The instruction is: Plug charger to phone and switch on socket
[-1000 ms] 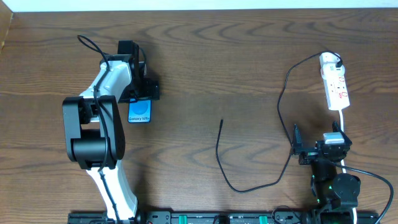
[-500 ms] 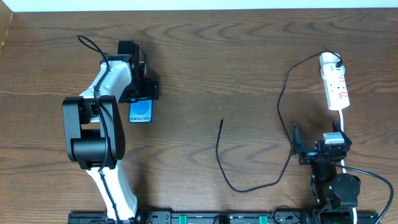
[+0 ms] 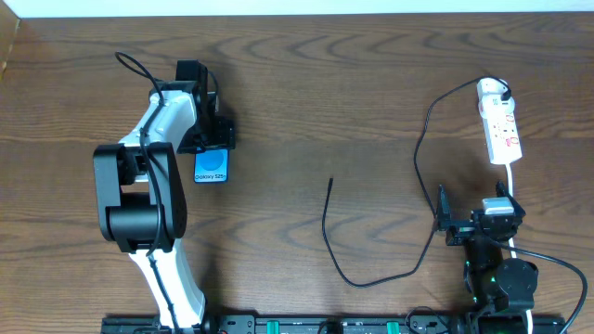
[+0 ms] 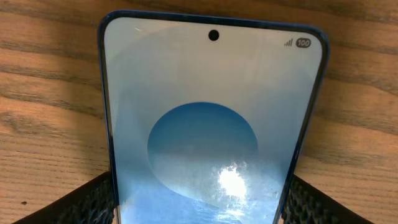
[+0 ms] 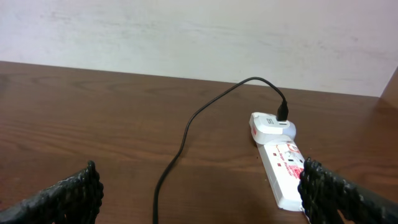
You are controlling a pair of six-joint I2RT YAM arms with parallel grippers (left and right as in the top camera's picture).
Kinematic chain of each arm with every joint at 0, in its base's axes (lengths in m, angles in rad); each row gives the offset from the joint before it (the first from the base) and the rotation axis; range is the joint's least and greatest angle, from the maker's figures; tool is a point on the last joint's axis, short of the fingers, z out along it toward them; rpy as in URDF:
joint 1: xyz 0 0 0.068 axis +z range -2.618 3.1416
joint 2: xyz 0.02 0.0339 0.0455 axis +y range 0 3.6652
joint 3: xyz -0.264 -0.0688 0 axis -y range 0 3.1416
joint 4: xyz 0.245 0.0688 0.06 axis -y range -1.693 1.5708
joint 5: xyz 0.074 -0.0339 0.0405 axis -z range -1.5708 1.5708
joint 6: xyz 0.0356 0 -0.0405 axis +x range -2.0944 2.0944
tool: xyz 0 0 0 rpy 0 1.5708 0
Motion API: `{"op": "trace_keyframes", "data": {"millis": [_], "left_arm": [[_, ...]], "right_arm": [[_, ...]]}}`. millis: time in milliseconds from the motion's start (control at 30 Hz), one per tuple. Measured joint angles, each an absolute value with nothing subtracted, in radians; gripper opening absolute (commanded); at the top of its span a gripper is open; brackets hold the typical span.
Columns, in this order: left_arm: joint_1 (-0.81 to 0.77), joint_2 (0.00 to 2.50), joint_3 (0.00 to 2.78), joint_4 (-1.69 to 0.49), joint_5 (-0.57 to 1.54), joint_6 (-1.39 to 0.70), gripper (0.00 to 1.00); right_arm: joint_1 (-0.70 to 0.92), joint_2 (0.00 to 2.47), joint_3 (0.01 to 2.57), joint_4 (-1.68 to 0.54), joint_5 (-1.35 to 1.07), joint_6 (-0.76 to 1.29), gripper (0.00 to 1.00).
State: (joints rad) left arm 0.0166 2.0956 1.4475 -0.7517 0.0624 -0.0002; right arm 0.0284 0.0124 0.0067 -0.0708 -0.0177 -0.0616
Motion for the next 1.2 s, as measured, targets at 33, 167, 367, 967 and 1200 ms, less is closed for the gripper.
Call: {"op": "trace_keyframes", "data": {"millis": [33, 167, 367, 967, 1200], "left_arm": [[0.017, 2.096, 1.448, -0.752, 0.062, 0.0, 0.77], [0.016, 2.094, 1.448, -0.755, 0.062, 0.0, 0.76], [0.015, 2.094, 1.448, -0.759, 0.062, 0.001, 0.68], [0.015, 2.094, 1.448, -0.759, 0.062, 0.001, 0.29], [0.015, 2.094, 1.448, -0.759, 0.062, 0.001, 0.13]], "right_arm": [[0.028, 0.012, 0.007, -0.071, -0.018, -0.062, 0.99], [0.028, 0.012, 0.007, -0.071, -0.018, -0.062, 0.99], [0.028, 0.012, 0.007, -0.071, -0.018, -0.062, 0.99], [0.028, 0.012, 0.007, -0.071, -0.018, -0.062, 0.99], [0.028, 0.012, 0.007, -0.071, -0.018, -0.062, 0.99]]}}
